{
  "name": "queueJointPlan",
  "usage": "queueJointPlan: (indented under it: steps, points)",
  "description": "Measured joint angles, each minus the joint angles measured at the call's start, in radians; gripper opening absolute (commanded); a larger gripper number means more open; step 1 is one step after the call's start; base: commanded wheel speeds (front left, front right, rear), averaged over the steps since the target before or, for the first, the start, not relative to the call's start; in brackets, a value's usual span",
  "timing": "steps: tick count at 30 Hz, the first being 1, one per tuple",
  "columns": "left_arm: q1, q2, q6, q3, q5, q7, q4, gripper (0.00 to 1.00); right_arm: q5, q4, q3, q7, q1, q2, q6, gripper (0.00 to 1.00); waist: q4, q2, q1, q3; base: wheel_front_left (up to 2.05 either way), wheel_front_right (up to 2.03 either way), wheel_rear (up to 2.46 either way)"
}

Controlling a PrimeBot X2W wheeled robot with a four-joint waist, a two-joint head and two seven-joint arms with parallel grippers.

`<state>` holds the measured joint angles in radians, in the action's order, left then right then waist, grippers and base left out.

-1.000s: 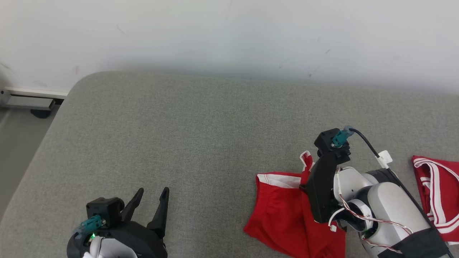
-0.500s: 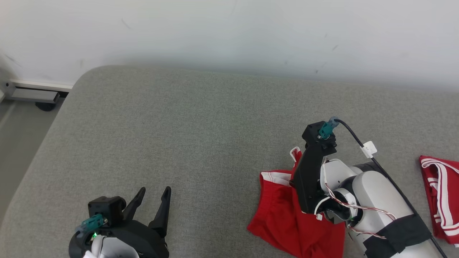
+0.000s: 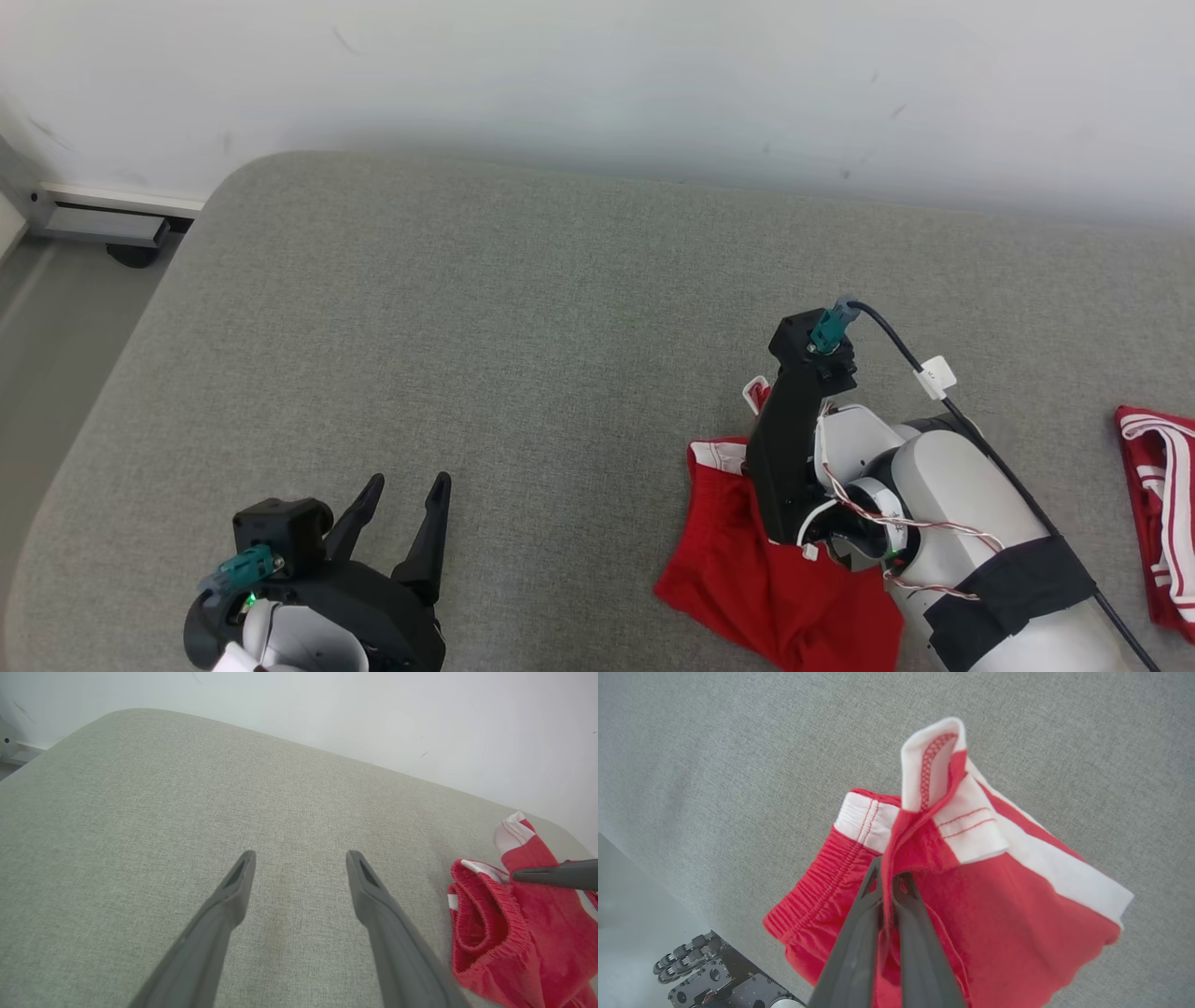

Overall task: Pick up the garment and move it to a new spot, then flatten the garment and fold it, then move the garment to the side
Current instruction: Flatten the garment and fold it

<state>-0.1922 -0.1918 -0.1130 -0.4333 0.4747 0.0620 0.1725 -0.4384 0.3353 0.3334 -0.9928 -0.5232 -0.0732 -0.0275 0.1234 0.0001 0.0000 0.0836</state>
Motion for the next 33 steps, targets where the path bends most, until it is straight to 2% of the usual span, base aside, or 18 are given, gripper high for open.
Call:
queueJointPlan:
  steps: [15,16,17,18,19,22,27,33]
  points:
    - [-0.002,0.0,0.008,-0.002,0.0,0.0,0.008,1.0,-0.029,0.084,0.031,0.059,-0.04,0.006,-0.008,0.0,0.011,-0.0001,0.0,0.0,0.0,0.0,0.0]
    - [-0.002,0.0,0.008,-0.002,0.0,0.0,0.009,1.0,-0.034,0.085,0.031,0.068,-0.042,0.007,-0.008,0.18,0.012,0.0,0.0,-0.001,0.0,0.0,0.0]
    - [-0.002,0.0,0.008,-0.002,0.0,0.0,0.009,1.0,-0.039,0.087,0.031,0.076,-0.042,0.007,-0.009,0.71,0.013,0.0,0.0,-0.001,0.0,0.0,0.0]
    - [-0.002,0.0,0.008,-0.002,0.0,0.0,0.01,1.0,-0.043,0.091,0.033,0.08,-0.042,0.007,-0.009,0.83,0.013,0.0,0.0,-0.002,0.0,0.0,0.0]
    - [-0.002,0.0,0.008,-0.002,0.0,0.0,0.01,1.0,-0.049,0.094,0.036,0.084,-0.042,0.007,-0.009,1.0,0.014,0.0,0.0,-0.002,0.0,0.0,0.0]
    - [-0.002,0.0,0.008,-0.003,0.0,0.0,0.012,1.0,-0.088,0.092,0.052,0.125,-0.047,0.007,-0.03,1.0,0.016,0.0,0.0,-0.003,0.0,0.0,0.0]
    - [-0.002,0.001,0.008,-0.004,0.0,0.0,0.017,1.0,-0.118,0.092,0.087,0.15,-0.065,0.008,-0.03,1.0,0.02,0.0,0.0,-0.006,0.0,0.0,0.0]
    - [-0.002,0.0,0.008,-0.003,0.0,-0.001,0.027,1.0,-0.138,0.083,0.081,0.183,-0.066,0.009,-0.03,1.0,0.019,0.0,0.0,-0.012,0.0,0.0,0.0]
